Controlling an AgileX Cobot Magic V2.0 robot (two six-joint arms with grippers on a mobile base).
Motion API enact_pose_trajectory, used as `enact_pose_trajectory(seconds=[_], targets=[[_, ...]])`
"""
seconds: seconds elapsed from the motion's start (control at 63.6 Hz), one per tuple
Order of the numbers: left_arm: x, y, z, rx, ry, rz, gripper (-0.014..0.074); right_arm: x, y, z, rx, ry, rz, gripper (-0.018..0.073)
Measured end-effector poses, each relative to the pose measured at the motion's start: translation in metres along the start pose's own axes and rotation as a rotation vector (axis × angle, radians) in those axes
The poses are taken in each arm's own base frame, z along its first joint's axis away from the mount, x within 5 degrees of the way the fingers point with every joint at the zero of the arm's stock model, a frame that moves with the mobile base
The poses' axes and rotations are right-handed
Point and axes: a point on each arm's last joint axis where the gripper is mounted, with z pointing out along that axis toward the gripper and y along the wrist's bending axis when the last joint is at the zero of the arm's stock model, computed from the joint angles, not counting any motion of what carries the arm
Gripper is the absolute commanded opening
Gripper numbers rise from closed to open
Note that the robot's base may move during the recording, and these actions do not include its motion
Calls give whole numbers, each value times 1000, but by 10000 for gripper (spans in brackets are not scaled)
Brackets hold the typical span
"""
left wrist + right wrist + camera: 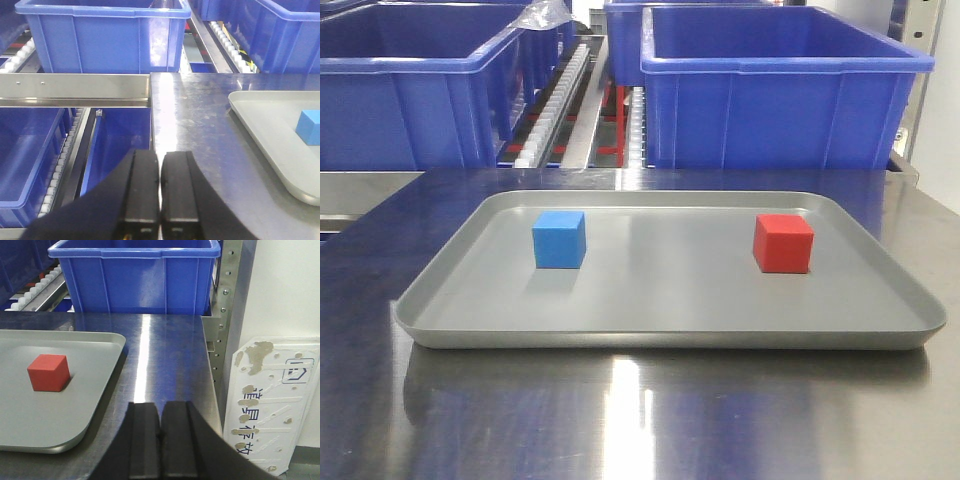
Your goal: Sort and place red and blue blocks on shelf
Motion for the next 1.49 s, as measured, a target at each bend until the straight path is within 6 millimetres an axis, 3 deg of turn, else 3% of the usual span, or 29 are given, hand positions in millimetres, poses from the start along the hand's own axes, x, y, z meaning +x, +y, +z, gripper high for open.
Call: enact_pose_trajectory(seconds=[1.493], targets=[[0, 0, 0, 0, 0, 0, 125, -1, 0, 0, 4, -8, -33, 57]])
